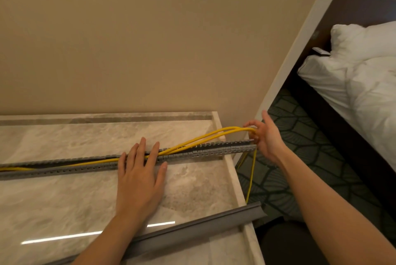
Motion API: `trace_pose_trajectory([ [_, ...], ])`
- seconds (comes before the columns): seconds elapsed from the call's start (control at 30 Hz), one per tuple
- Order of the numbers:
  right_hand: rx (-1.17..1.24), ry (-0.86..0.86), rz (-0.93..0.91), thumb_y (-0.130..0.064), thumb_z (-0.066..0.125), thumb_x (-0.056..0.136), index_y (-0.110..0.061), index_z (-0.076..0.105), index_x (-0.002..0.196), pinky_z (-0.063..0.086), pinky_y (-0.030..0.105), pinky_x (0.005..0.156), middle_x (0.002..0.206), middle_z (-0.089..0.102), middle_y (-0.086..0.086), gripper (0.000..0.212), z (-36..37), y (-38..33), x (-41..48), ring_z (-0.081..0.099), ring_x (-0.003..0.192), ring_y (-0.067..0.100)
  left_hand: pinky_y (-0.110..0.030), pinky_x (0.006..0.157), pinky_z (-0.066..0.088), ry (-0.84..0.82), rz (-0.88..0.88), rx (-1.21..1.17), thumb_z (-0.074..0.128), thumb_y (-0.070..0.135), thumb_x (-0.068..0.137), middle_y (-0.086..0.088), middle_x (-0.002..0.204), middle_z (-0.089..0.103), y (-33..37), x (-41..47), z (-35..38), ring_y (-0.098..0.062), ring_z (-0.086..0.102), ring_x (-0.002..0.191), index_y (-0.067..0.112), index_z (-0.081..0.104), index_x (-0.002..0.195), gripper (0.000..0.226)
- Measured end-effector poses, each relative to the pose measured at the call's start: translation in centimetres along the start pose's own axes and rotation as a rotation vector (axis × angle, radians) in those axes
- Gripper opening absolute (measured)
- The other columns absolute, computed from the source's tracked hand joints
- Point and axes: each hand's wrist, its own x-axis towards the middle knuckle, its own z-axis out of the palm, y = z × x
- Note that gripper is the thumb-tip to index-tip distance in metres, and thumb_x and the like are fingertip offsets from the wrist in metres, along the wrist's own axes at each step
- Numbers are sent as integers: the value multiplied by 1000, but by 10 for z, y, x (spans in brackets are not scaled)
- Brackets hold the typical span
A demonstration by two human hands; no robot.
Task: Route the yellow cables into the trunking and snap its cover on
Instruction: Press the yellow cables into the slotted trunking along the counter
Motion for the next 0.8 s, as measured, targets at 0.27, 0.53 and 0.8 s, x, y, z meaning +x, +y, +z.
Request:
trace_pose_trajectory([
  [0.27, -208, 233, -360, -35, 66, 83, -8, 62, 80, 44, 28, 65, 68, 54, 8, 28, 0, 29, -16, 50, 64, 18, -43, 115, 12, 3, -4, 11, 15, 50, 91, -8, 153, 29, 1, 0, 1, -25, 25, 141, 22, 38, 143, 64],
  [0.53, -104, 278, -388, -52, 74, 65, -16, 59, 82, 48, 34, 68, 70, 53, 13, 42, 7, 34, -31, 52, 65, 23, -44, 115, 14, 6, 0, 0, 15, 49, 91, -8, 152, 31, 1, 0, 0, -25, 28, 140, 22, 39, 143, 63],
  [0.8, -168, 290, -356, -31, 66, 82, -5, 60, 89, 47, 24, 69, 78, 57, 16, 27, 7, 35, -40, 53, 70, 21, -43, 115, 14, 6, -1, 8, 16, 48, 92, -7, 151, 32, 1, 0, 0, -24, 29, 139, 22, 39, 142, 62],
])
